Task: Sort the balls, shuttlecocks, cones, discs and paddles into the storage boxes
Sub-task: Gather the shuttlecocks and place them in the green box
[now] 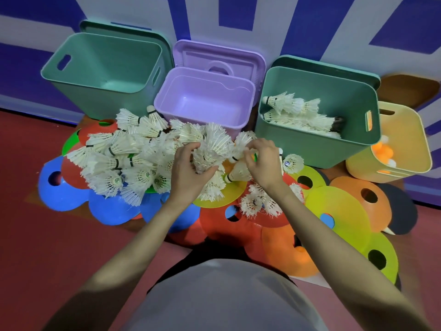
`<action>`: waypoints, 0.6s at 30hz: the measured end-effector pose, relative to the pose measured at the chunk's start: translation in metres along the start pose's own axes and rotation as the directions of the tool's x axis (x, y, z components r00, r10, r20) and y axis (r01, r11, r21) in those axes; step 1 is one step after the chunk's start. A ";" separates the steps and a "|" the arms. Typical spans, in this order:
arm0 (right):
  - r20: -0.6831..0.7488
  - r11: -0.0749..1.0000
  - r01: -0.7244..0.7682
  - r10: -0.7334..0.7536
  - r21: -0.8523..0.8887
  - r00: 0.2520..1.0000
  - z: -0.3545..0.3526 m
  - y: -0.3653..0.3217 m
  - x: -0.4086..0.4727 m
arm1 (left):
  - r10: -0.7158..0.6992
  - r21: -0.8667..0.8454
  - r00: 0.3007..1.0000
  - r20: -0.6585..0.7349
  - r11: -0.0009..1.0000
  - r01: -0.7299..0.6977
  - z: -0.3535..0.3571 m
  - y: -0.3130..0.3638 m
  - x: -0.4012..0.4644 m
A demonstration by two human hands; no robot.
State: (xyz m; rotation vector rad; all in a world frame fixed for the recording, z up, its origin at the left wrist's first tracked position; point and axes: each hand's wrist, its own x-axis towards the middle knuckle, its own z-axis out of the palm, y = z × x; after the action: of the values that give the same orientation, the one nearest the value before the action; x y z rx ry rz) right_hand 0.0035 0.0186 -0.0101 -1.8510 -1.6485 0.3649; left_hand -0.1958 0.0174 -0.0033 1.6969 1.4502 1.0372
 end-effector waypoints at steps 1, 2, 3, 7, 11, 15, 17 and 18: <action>-0.087 0.999 -0.010 0.015 0.053 0.996 -0.009 -0.002 -0.003 | -0.001 0.017 1.000 -0.001 1.000 0.001 0.001 0.001 0.001; -0.176 0.994 -0.013 0.032 0.111 0.984 -0.019 -0.004 -0.006 | -0.004 0.032 1.000 -0.009 0.999 0.004 0.003 0.003 0.002; -0.260 0.986 -0.001 0.045 0.167 0.965 -0.030 -0.006 -0.009 | -0.005 0.044 1.000 -0.016 0.999 0.006 0.005 0.004 0.003; -0.421 0.952 0.168 -0.047 0.256 0.906 -0.063 -0.010 -0.018 | 0.000 0.079 1.000 0.011 0.997 -0.001 0.016 0.014 0.006; -0.333 0.925 0.311 -0.230 0.217 0.915 -0.071 -0.004 -0.024 | -0.010 0.088 0.999 0.039 0.996 0.007 0.029 0.024 0.004; -0.224 0.923 0.313 -0.264 0.222 0.938 -0.067 0.001 -0.024 | 0.011 0.054 0.997 0.082 0.998 -0.015 0.042 0.030 0.003; -0.140 0.919 0.298 -0.270 0.257 0.953 -0.066 0.001 -0.023 | 0.025 0.042 0.995 0.095 0.999 -0.029 0.047 0.032 0.002; -0.108 0.918 0.291 -0.272 0.271 0.956 -0.066 0.002 -0.021 | 0.023 0.043 0.995 0.095 0.999 -0.027 0.048 0.032 0.002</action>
State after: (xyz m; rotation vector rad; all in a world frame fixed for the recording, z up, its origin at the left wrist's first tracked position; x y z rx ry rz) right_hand 0.0396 -0.0195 0.0354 -1.3781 -1.6879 0.3863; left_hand -0.1386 0.0141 0.0028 1.7751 1.4046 0.9315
